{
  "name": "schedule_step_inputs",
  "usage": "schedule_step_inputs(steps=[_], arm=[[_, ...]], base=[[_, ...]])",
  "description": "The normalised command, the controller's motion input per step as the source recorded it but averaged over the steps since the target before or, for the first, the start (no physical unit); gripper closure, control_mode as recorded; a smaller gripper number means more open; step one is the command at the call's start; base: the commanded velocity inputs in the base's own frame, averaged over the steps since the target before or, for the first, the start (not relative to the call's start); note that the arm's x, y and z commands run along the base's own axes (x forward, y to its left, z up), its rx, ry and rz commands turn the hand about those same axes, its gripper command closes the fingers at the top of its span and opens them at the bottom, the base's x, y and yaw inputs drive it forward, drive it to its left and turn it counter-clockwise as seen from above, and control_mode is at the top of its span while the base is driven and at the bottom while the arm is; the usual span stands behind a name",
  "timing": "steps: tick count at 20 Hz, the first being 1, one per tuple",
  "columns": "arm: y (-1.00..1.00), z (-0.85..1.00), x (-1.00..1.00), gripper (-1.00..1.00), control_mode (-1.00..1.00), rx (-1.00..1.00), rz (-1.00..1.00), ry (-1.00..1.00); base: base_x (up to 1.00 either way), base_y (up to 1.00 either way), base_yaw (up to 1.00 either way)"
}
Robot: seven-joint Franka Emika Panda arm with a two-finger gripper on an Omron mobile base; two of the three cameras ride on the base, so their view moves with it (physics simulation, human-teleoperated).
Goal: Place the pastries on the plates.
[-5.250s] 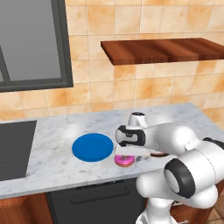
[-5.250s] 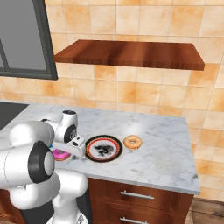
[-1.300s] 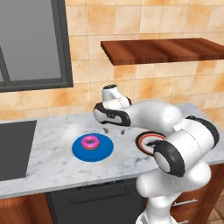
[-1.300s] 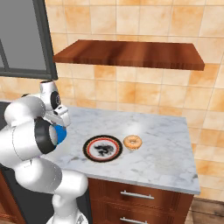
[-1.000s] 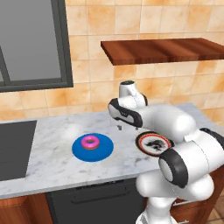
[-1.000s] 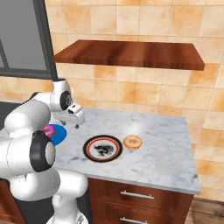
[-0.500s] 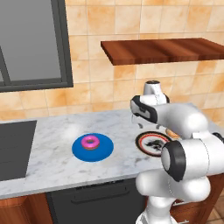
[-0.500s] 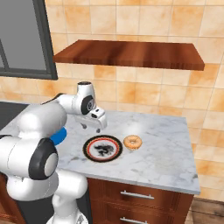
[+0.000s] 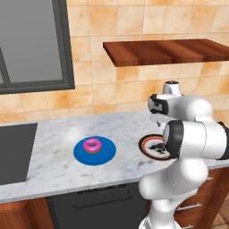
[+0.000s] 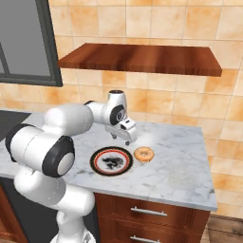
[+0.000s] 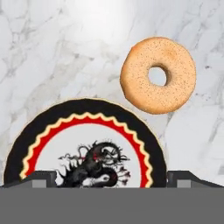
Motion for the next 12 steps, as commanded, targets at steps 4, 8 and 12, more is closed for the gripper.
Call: schedule_step_inputs(steps=[4,8,12], arm=[[-0.7,-0.07,0.41,-1.0,-1.0,0.0,-0.13,0.02],[-0.38,-0.04,0.31,-1.0,-1.0,0.0,-0.1,0.0],[-0.32,-0.21,0.17,-1.0,-1.0,0.0,-0.05,0.0]], base=[[0.0,0.0,0.0],[0.0,0.0,0.0],[0.0,0.0,0.0]])
